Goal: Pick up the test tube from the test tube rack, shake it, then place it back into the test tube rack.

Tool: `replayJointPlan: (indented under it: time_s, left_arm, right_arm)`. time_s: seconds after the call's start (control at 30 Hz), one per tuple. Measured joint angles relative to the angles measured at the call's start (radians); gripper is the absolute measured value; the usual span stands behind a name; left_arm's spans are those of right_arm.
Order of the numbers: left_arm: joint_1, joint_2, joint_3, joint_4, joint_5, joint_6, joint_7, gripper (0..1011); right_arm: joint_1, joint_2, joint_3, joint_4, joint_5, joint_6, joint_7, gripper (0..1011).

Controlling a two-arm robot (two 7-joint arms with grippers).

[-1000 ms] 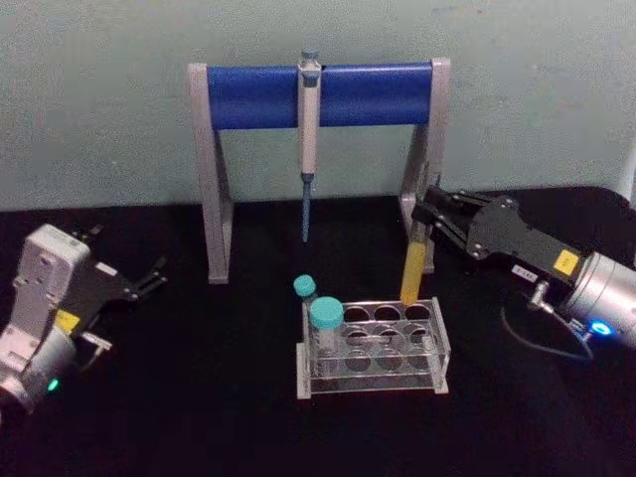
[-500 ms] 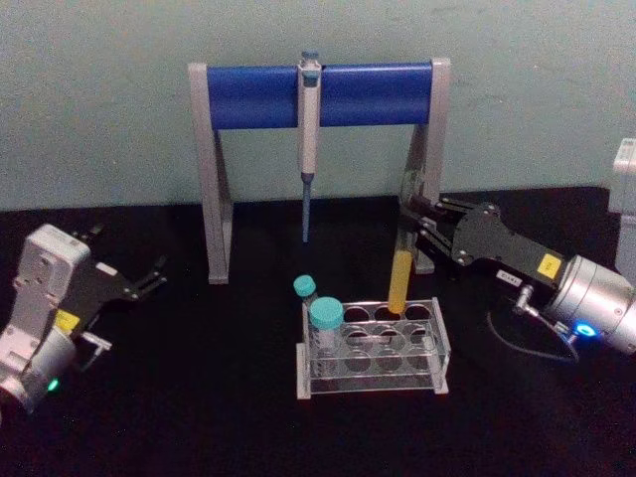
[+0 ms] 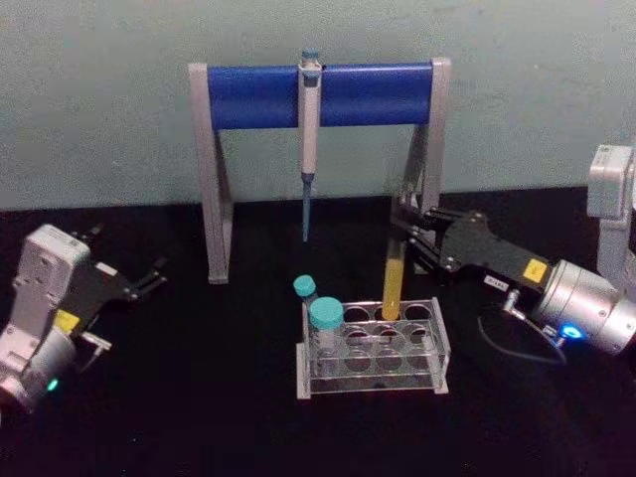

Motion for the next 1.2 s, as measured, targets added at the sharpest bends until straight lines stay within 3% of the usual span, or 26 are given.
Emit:
replayJointPlan:
  time_s: [1.2]
  left_arm:
    - [0.000, 0.000, 0.000, 0.000, 0.000, 0.000, 0.000, 1001]
  right_arm:
    - [0.052, -0.041, -0.043, 0.116, -0.046, 0.013, 0.013, 221]
